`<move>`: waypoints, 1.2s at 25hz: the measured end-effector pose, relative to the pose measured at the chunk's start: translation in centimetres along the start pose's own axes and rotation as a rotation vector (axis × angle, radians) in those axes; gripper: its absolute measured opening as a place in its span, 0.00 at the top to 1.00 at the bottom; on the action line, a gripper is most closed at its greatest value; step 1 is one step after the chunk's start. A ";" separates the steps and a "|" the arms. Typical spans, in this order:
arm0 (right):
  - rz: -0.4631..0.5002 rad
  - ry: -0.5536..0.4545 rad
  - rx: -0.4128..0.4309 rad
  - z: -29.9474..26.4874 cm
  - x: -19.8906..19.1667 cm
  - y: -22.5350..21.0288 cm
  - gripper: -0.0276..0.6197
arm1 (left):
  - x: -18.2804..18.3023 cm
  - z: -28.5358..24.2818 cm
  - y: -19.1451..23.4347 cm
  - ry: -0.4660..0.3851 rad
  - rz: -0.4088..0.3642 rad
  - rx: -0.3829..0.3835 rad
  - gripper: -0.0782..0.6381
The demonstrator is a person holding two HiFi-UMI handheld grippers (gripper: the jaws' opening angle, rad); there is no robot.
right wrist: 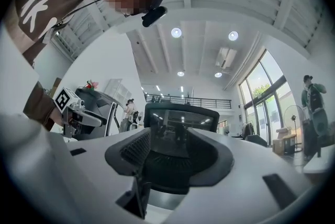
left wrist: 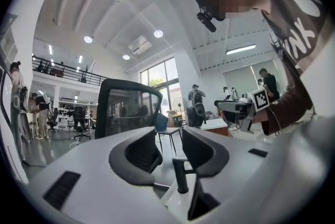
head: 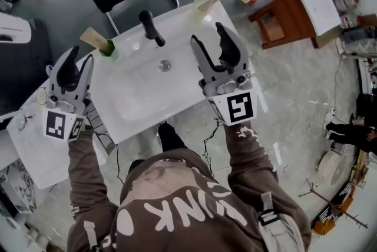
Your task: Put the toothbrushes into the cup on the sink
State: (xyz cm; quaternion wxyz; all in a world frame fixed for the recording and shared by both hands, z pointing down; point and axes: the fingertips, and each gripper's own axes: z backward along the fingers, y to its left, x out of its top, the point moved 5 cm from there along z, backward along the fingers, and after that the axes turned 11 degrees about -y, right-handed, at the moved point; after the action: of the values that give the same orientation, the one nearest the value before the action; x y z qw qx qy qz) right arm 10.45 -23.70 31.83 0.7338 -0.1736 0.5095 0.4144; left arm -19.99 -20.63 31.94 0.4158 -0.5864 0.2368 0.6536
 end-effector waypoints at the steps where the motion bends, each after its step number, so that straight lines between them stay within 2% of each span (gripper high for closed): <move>1: -0.007 0.001 0.003 0.2 0.7 0.9 0.61 | 0.9 0.3 -0.6 -0.007 0.006 -0.010 0.68; 5: -0.053 -0.024 -0.027 1.2 4.2 5.1 0.61 | 4.5 2.6 -3.1 -0.051 0.028 -0.046 0.68; 10: -0.079 -0.003 -0.039 4.6 7.9 12.1 0.61 | 8.5 8.1 -6.6 -0.082 0.064 -0.110 0.68; 18: -0.035 0.007 -0.102 12.8 16.1 27.4 0.62 | 14.0 22.3 -12.5 -0.149 0.091 -0.234 0.68; 23: -0.028 0.029 -0.138 17.4 20.8 37.0 0.62 | 17.1 31.0 -15.2 -0.154 0.120 -0.292 0.69; 30: -0.017 0.062 -0.136 21.1 25.5 44.2 0.62 | 20.9 37.5 -18.1 -0.187 0.147 -0.339 0.69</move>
State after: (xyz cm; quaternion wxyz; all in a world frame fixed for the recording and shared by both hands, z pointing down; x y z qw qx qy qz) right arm -8.05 27.95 25.38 0.7079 -0.2401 0.5010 0.4361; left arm -25.78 24.60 22.47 0.2825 -0.5661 0.1256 0.7642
